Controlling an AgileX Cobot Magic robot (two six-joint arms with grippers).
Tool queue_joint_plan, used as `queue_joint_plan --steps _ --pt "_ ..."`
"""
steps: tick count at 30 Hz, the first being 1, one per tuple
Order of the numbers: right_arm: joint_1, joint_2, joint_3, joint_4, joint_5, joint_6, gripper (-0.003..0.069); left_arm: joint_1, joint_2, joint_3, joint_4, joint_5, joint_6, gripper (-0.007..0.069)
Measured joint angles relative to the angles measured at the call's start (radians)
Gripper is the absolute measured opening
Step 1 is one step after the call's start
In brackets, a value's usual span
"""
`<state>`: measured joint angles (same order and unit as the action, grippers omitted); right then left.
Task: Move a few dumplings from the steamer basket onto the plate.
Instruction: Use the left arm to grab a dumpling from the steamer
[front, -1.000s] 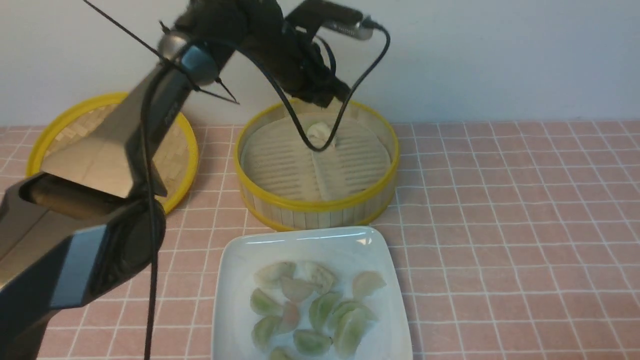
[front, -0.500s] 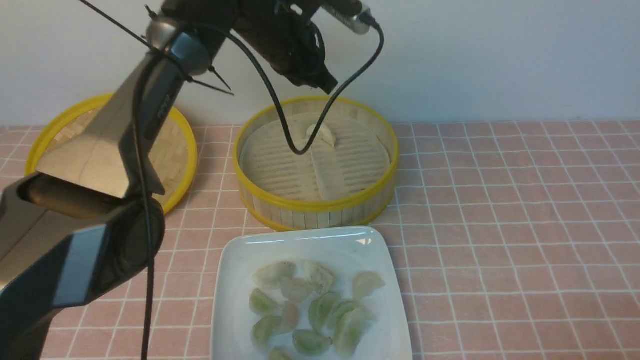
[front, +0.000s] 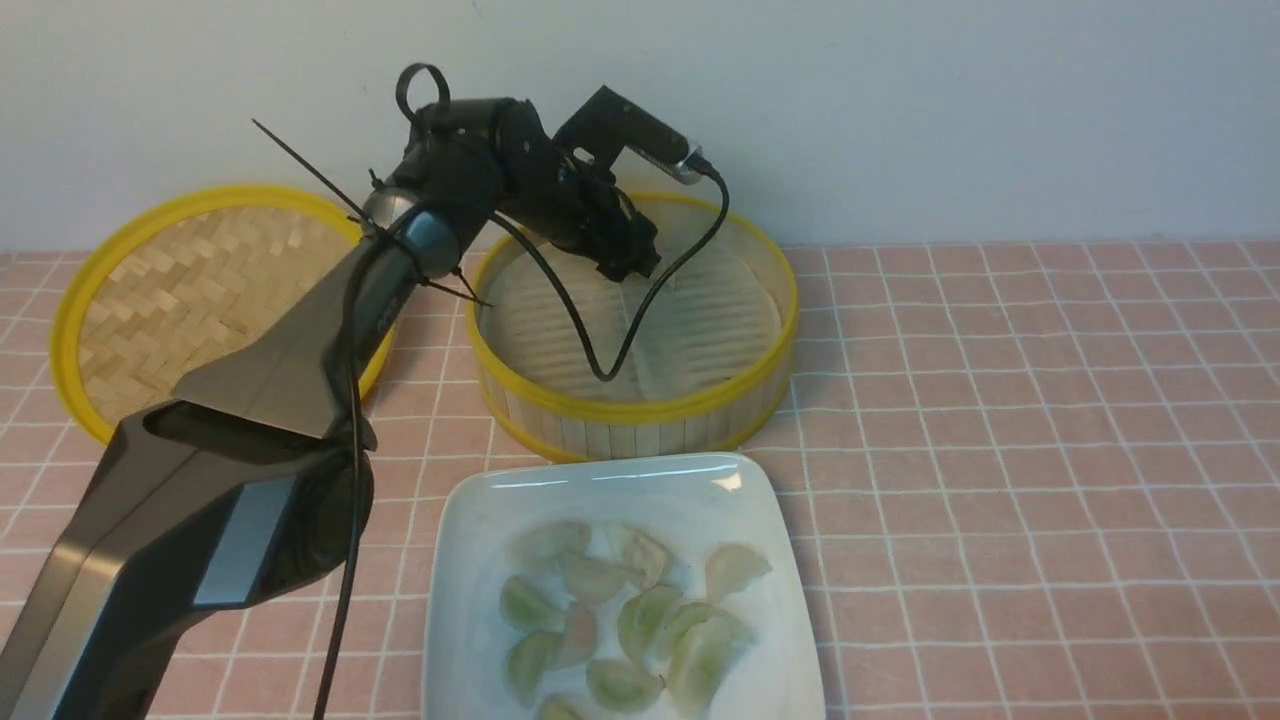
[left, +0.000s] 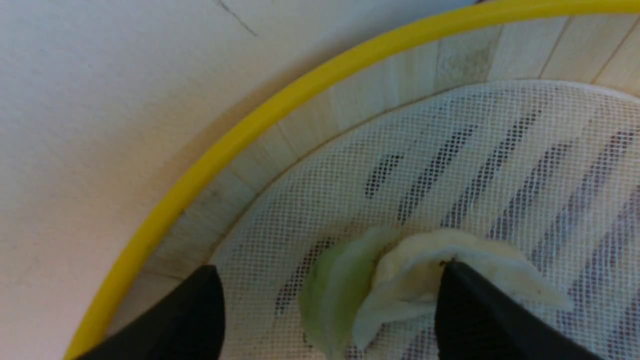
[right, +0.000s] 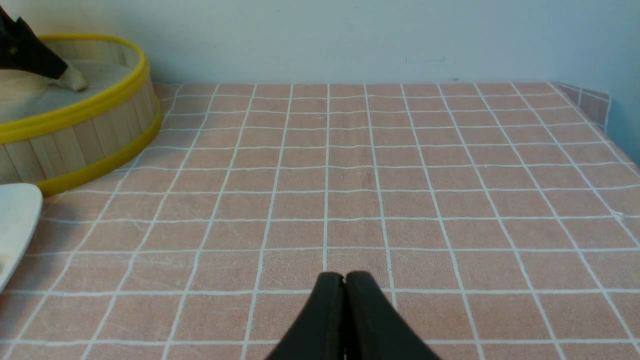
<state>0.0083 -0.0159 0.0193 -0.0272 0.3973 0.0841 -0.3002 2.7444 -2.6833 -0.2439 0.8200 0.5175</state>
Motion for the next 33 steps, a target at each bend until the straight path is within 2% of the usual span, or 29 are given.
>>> queue_joint_plan --steps 2,5,8,11,12,15,25,32,33 --pt "0.000 0.000 0.000 0.000 0.000 0.000 -0.0015 0.000 0.006 -0.001 -0.009 -0.011 -0.011 0.0516" --pt "0.000 0.000 0.000 0.000 0.000 0.000 -0.0015 0.000 0.019 -0.008 -0.024 -0.011 -0.043 0.0452" --pt "0.000 0.000 0.000 0.000 0.000 0.000 -0.0015 0.000 0.020 -0.009 -0.033 0.018 -0.081 0.0276" --pt "0.000 0.000 0.000 0.000 0.000 0.000 -0.0015 0.003 0.019 -0.009 -0.009 0.062 -0.101 0.0055" --pt "0.000 0.000 0.000 0.000 0.000 0.000 -0.0015 0.004 0.015 -0.009 -0.006 0.077 -0.104 0.0037" --pt "0.000 0.000 0.000 0.000 0.000 0.000 -0.0015 0.006 -0.010 -0.002 0.006 0.145 -0.109 0.0000" --pt "0.000 0.000 0.000 0.000 0.000 0.000 -0.0015 0.006 -0.223 -0.001 0.004 0.400 -0.122 -0.0006" --pt "0.000 0.000 0.000 0.000 0.000 0.000 -0.0015 0.006 -0.205 -0.003 -0.042 0.294 -0.036 0.0000" --pt "0.000 0.000 0.000 0.000 0.000 0.000 -0.0015 0.006 -0.180 -0.002 -0.073 0.258 -0.016 0.0022"
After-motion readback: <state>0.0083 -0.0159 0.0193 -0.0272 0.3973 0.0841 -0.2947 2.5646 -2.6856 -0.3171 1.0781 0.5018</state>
